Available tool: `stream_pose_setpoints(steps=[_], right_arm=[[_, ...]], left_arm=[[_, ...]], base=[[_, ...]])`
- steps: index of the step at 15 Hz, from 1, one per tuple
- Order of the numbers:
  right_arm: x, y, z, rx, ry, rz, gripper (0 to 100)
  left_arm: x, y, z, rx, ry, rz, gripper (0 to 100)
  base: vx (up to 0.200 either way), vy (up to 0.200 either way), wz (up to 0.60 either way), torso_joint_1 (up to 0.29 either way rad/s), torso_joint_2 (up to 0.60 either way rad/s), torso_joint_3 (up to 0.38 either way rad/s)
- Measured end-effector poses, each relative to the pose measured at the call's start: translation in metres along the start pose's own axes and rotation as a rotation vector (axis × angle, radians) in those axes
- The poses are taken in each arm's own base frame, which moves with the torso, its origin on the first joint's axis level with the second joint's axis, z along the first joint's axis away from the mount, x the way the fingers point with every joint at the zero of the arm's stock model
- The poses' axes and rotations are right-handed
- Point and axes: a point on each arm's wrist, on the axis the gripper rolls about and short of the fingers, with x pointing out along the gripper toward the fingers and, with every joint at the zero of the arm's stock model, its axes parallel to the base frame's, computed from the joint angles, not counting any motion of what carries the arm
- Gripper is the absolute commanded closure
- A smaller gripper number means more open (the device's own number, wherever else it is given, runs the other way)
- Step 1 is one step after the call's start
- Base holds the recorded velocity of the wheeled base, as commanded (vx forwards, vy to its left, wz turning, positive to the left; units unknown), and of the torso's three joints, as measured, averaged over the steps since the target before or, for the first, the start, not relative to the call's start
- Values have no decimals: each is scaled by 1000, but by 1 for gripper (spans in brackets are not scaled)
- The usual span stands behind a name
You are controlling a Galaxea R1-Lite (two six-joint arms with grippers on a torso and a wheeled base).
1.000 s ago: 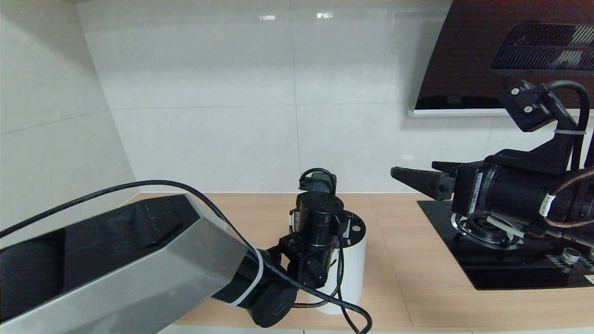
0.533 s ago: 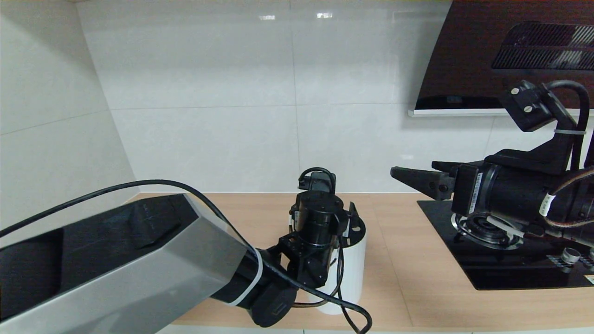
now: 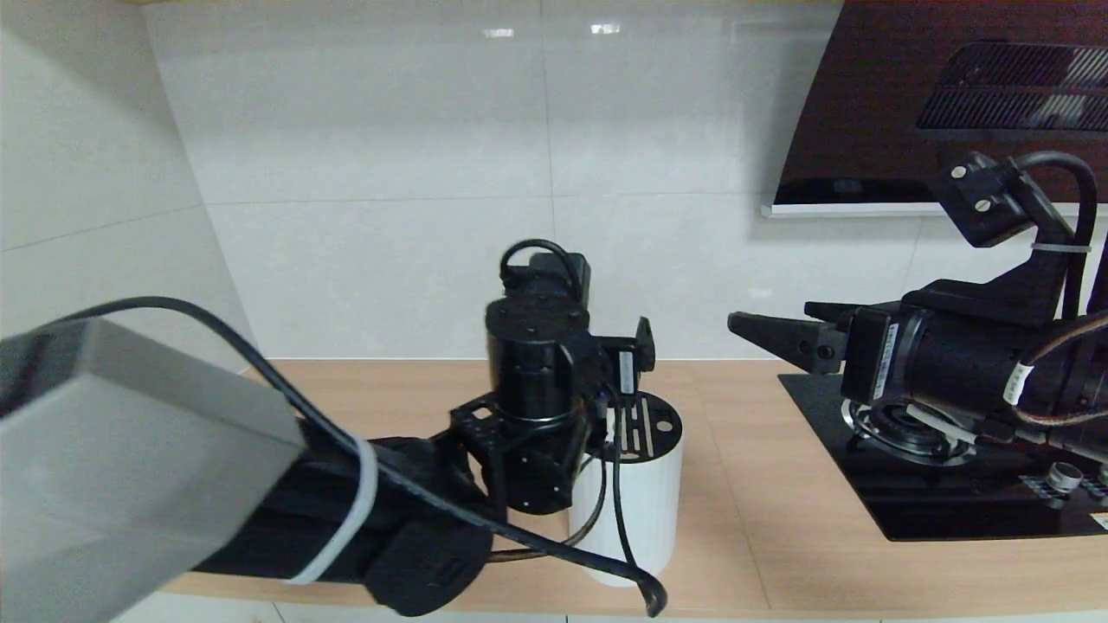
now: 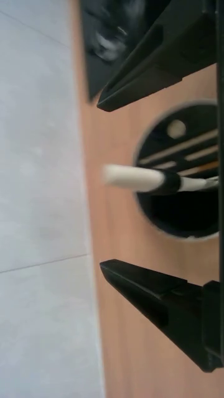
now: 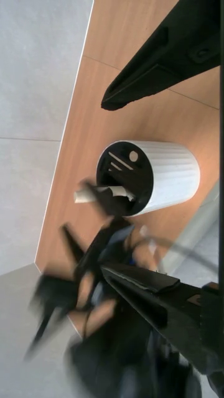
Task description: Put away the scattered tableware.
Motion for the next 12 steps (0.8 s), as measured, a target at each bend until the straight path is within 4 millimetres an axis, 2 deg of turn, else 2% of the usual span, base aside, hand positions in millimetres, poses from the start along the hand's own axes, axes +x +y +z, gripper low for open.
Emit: stream_pose_setpoints(steps=[3, 6, 9, 12], right_arm=[[0, -5, 2, 4, -14, -31, 0], [-7, -11, 7, 9, -56, -82, 0], [-38, -20, 6, 14, -106, -154, 0], [-92, -26, -5, -66, -170, -196, 0]], left_arm=[[-32, 29, 47, -20, -78, -27, 0], [-72, 69, 76, -6, -133, -57, 0], [-118, 116, 87, 8, -162, -30, 0], [-168, 160, 85, 47, -158, 68, 0]], base=[[0, 0, 0, 0, 0, 0], [0, 0, 0, 0, 0, 0], [0, 0, 0, 0, 0, 0], [0, 0, 0, 0, 0, 0]])
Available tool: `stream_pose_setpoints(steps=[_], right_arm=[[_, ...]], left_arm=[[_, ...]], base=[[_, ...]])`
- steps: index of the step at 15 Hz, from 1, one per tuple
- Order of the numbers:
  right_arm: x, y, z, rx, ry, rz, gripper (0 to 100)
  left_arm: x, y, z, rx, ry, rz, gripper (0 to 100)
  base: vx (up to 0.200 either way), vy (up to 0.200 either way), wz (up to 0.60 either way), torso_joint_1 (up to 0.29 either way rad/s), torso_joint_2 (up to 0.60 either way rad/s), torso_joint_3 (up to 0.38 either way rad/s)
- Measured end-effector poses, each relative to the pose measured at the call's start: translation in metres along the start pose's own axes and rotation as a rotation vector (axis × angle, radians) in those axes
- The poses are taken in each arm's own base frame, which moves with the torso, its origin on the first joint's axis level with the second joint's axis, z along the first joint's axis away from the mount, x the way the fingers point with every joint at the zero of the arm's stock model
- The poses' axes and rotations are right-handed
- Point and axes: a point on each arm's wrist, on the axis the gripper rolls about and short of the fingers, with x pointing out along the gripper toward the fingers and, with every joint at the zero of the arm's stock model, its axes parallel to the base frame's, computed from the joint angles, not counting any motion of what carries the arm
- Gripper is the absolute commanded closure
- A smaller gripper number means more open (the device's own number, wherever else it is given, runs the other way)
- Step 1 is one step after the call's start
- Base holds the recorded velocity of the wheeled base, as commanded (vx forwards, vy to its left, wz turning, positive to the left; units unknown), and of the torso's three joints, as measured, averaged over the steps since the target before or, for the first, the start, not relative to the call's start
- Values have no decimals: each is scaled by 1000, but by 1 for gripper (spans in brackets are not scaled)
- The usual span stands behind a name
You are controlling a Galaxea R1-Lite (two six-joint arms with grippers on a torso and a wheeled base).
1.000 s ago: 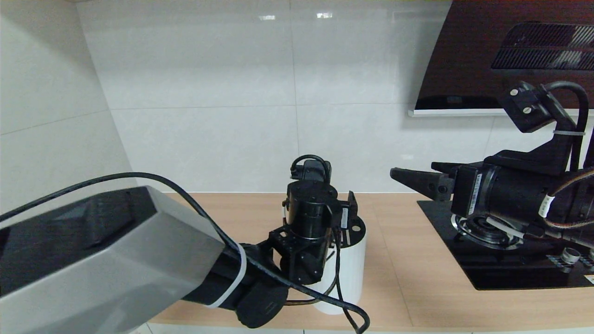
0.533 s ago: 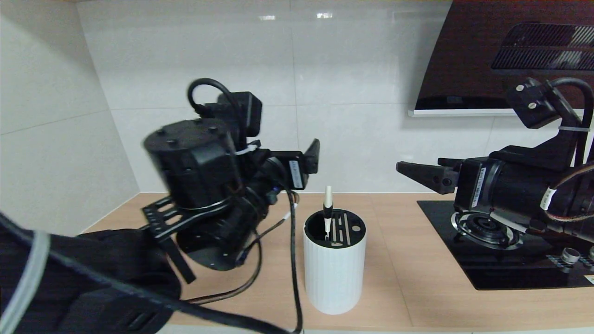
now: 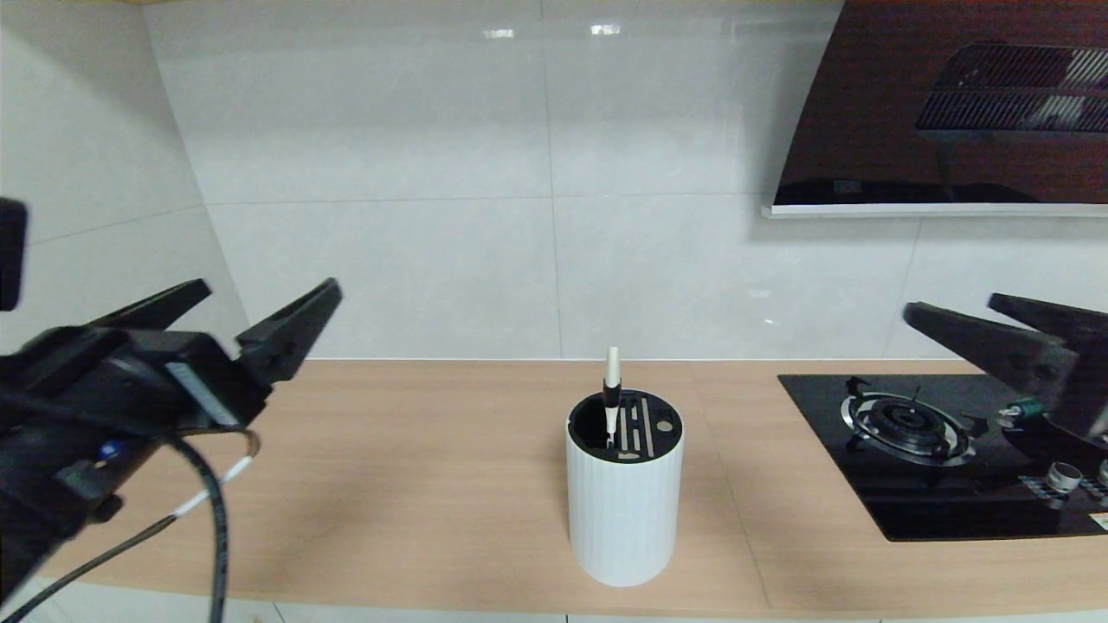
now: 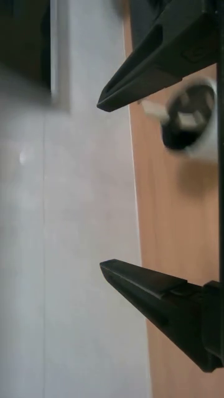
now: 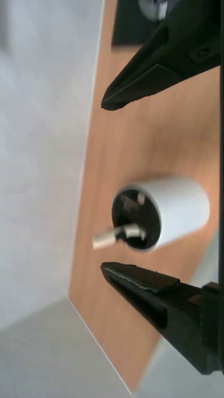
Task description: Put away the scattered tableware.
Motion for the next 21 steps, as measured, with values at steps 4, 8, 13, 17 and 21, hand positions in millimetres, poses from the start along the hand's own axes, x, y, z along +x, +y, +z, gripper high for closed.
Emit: stream_pose_setpoints(steps=[4, 8, 13, 17, 21], right_arm=[[-82, -24, -12, -75, -104, -147, 0], [-151, -26, -37, -100, -162, -267, 0], [-193, -17, -70, -139, -226, -383, 0], [-195, -12, -97, -163, -244, -407, 0], [-176, -24, -141, -151, -150, -428, 0]], left_arm=[[-70, 41, 3, 42, 3, 116, 0], [-147, 60, -11, 59, -2, 154, 0], [-200, 60, -29, 62, -129, 272, 0], [-211, 56, -45, 118, -160, 375, 0], [-201, 59, -89, 122, -16, 325, 0]], base=[[0, 0, 0, 0, 0, 0], [0, 0, 0, 0, 0, 0], [0, 0, 0, 0, 0, 0], [0, 0, 0, 0, 0, 0], [0, 0, 0, 0, 0, 0]])
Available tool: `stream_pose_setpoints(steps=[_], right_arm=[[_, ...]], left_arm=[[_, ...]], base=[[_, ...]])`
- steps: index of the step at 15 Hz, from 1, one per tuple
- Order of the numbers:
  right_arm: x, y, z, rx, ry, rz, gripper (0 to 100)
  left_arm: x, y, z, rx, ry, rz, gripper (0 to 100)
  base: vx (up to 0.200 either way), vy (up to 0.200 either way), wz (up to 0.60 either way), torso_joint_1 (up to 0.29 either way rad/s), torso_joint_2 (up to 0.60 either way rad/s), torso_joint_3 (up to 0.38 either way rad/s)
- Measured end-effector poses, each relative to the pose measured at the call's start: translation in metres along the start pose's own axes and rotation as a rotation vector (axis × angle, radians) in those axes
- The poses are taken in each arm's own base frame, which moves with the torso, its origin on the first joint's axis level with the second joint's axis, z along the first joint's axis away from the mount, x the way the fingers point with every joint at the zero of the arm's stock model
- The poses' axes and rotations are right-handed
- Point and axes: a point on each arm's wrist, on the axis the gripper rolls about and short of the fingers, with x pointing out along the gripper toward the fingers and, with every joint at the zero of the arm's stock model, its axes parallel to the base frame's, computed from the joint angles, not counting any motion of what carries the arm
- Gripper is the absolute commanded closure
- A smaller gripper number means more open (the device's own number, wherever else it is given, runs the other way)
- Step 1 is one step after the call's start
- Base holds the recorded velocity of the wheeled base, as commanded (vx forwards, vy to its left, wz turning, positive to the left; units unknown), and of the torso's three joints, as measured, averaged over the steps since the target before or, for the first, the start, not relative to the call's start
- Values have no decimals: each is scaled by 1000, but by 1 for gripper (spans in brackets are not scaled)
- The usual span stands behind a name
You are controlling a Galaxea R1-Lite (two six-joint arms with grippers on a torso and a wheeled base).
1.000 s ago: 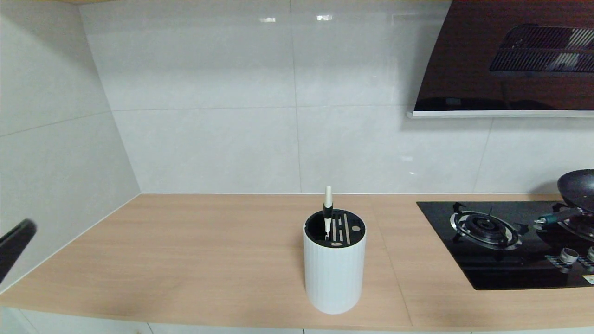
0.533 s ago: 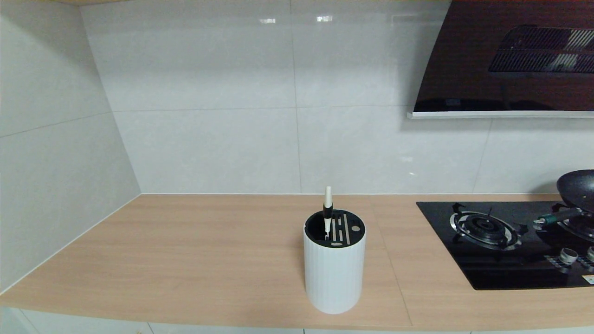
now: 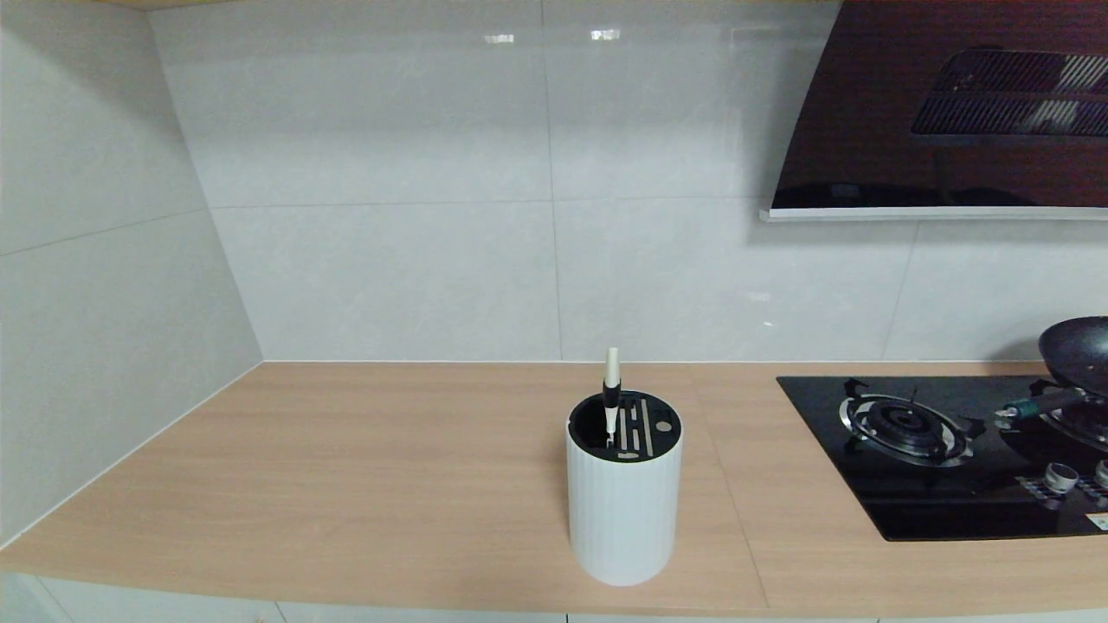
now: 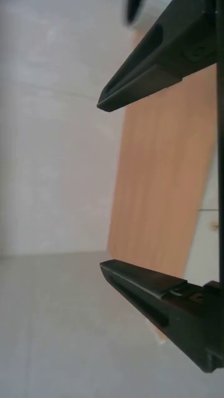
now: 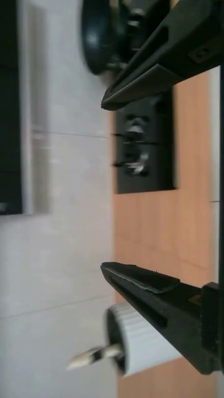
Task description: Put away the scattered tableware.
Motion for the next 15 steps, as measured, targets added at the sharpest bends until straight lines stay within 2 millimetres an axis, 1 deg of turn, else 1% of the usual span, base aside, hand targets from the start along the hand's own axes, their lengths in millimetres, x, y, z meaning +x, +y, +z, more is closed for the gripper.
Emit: stream_pose_setpoints(steps=[1, 2, 3, 5, 7, 11, 15], right_arm=[[4, 0, -12, -4, 10, 0, 0], [6, 1, -20, -5, 20, 0, 0], [7, 1, -29, -4, 68, -1, 0], [7, 1, -37, -3, 120, 0, 0], [7, 1, -38, -5, 123, 5, 0], [7, 1, -39, -3, 125, 6, 0], [7, 1, -39, -3, 127, 8, 0]], left_arm=[[3, -1, -13, 8, 38, -6, 0], [6, -2, -22, 11, 51, -10, 0], [8, -3, -30, 10, 67, -13, 0], [10, -5, -39, -22, 83, -80, 0], [10, -6, -43, -37, 99, -133, 0], [10, -8, -46, 41, 117, -230, 0], [10, -8, -46, 32, 127, -243, 0]], base=[[0, 0, 0, 0, 0, 0], [0, 0, 0, 0, 0, 0], [0, 0, 0, 0, 0, 0], [0, 0, 0, 0, 0, 0], [0, 0, 0, 0, 0, 0], [0, 0, 0, 0, 0, 0], [0, 0, 0, 0, 0, 0]])
